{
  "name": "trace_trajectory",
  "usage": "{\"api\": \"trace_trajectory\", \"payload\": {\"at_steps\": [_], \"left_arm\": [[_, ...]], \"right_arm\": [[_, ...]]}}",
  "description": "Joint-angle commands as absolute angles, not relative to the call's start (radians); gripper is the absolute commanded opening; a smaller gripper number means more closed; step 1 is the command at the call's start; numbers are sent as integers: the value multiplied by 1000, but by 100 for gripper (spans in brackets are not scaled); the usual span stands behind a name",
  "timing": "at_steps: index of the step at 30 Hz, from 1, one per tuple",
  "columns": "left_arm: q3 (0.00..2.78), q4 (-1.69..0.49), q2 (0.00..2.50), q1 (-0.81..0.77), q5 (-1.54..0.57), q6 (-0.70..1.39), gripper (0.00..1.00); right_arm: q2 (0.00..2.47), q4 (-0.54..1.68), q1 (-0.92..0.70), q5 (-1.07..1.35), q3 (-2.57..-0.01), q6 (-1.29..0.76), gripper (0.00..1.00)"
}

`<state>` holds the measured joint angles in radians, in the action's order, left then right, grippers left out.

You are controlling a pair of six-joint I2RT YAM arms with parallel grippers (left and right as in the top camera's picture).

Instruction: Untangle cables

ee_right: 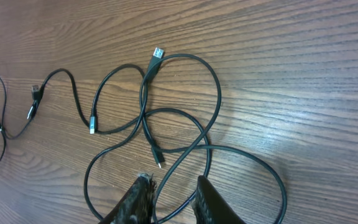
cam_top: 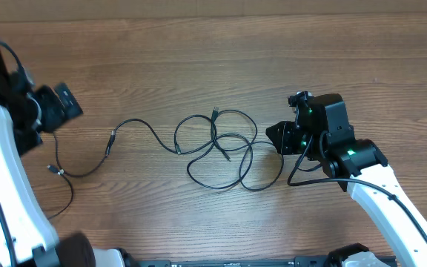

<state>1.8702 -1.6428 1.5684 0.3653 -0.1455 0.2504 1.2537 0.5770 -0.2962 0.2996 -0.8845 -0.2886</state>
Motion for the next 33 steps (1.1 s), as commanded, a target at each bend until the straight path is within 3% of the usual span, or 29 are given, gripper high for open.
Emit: {"api": "trace_trajectory", "payload": {"at_steps": [1,12,19,33], "left_arm": [[1698,-1544,1463,317,-147,222,99],[1250,-991,1482,187,-146,188,82],[1201,-821,1652,160,-114,163,66],[1201,-716,1863,161,3,160,67]], "right_arm": [[1237,574,-292,292,-901,-295,21],[1237,576,-292,292,-901,-295,21],[1237,577,-292,292,-901,-295,21],[1237,582,-292,292,-901,-295,21]]}}
